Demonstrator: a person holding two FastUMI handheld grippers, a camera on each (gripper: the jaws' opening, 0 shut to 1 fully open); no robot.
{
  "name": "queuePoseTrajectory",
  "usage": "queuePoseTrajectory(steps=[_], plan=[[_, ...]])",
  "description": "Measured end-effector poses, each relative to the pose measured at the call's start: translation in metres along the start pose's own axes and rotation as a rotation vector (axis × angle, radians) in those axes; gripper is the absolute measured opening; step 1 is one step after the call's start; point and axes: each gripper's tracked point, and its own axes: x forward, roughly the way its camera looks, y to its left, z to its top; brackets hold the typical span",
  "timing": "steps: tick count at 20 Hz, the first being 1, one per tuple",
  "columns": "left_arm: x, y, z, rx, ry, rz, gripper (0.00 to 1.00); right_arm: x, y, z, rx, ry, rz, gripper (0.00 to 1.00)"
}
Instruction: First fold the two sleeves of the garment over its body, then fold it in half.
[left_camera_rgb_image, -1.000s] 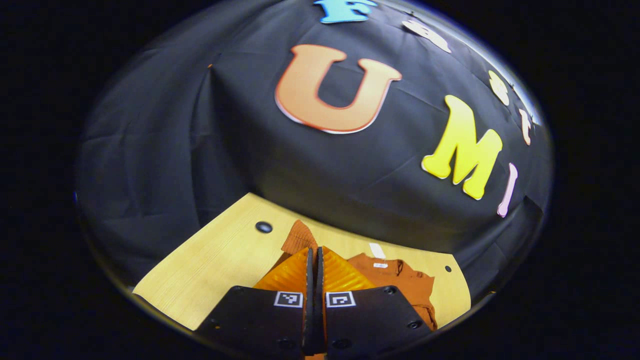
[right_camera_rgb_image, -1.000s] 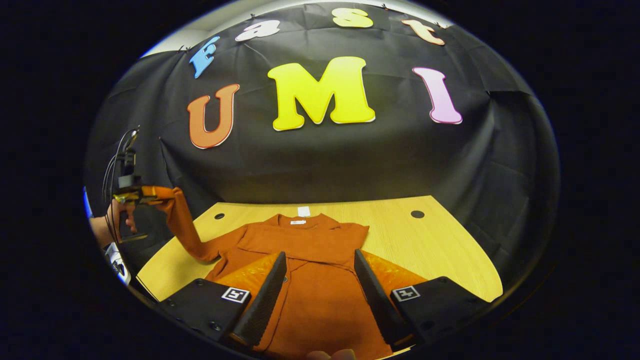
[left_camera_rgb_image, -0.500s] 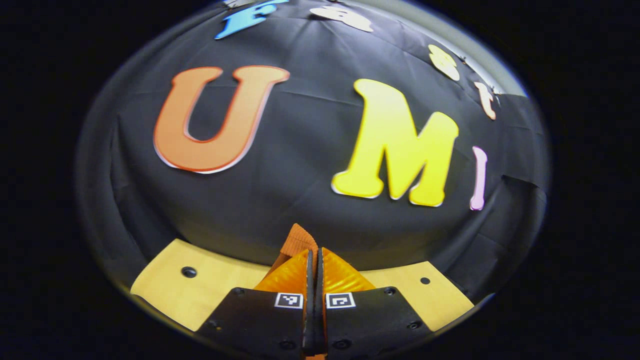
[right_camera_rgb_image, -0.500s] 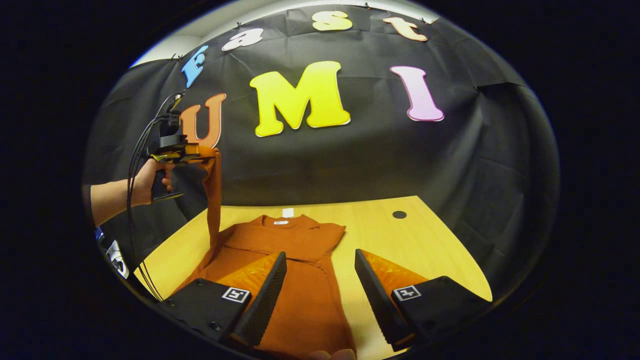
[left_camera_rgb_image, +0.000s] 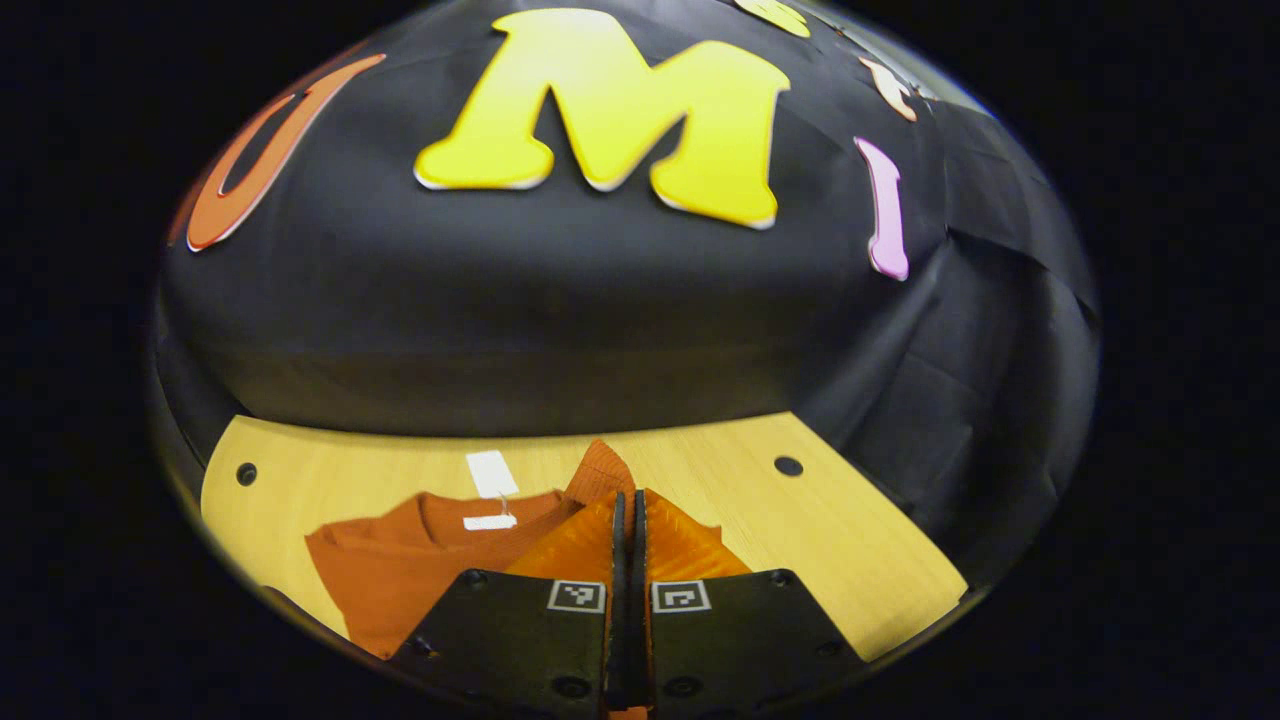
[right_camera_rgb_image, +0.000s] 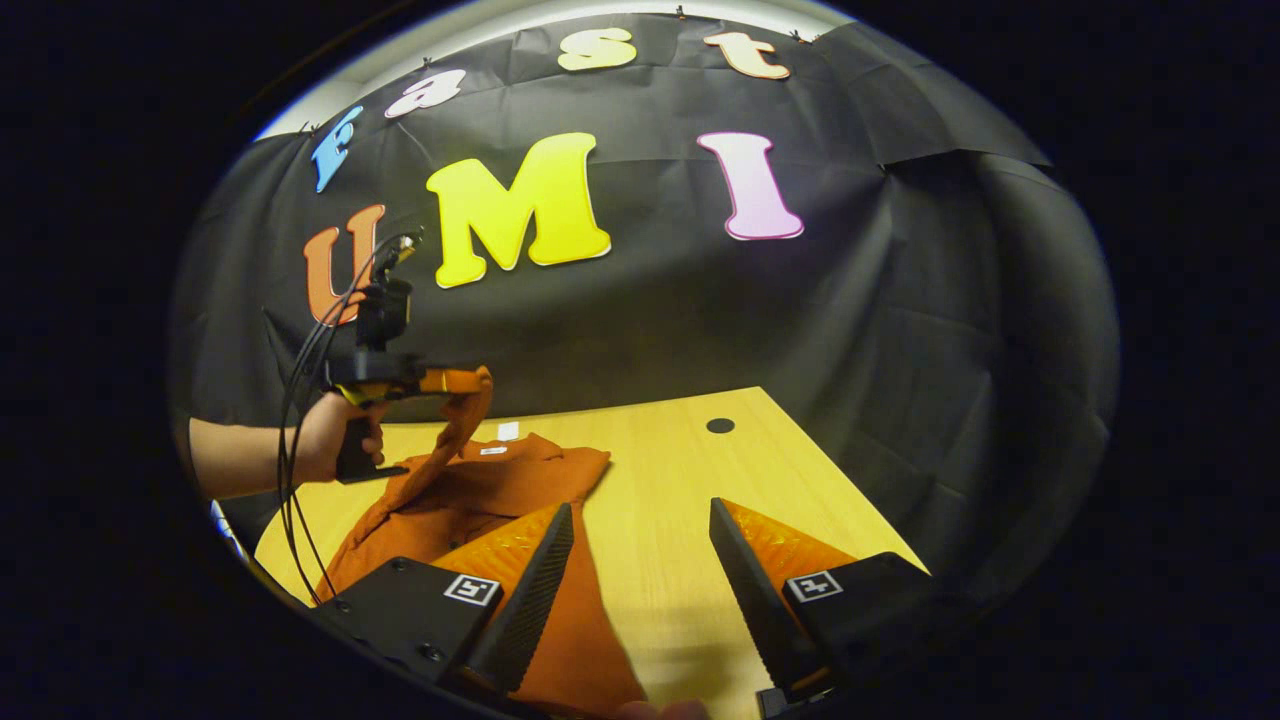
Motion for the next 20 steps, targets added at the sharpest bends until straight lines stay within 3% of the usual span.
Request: queuePoseTrajectory(steps=[9, 12, 14, 15, 16, 17, 18, 20], plan=[[0.042, -0.052, -0.088, 0.017, 0.163, 0.031, 0.05, -0.021, -0.051, -0.011, -0.015, 0.040, -0.120, 0.88], [0.035, -0.064, -0.084, -0.020, 0.154, -0.022, 0.14, -0.026, -0.052, -0.013, -0.021, 0.043, -0.127, 0.88], [0.027, -0.069, -0.076, 0.002, 0.134, -0.031, 0.30, -0.027, -0.048, -0.009, -0.030, 0.035, -0.117, 0.88], [0.024, -0.072, -0.072, 0.006, 0.121, -0.036, 0.67, -0.026, -0.044, -0.007, -0.036, 0.029, -0.110, 0.88], [0.019, -0.075, -0.066, 0.000, 0.105, -0.040, 0.59, -0.025, -0.039, -0.005, -0.039, 0.024, -0.100, 0.88], [0.010, -0.079, -0.058, -0.010, 0.084, -0.044, 0.70, -0.024, -0.033, -0.003, -0.044, 0.019, -0.089, 0.88], [0.005, -0.079, -0.053, -0.017, 0.066, -0.051, 0.98, -0.022, -0.026, -0.001, -0.052, 0.013, -0.077, 0.88], [-0.019, -0.075, -0.036, -0.013, 0.026, -0.049, 0.99, -0.021, -0.010, 0.005, -0.065, -0.004, -0.048, 0.88]])
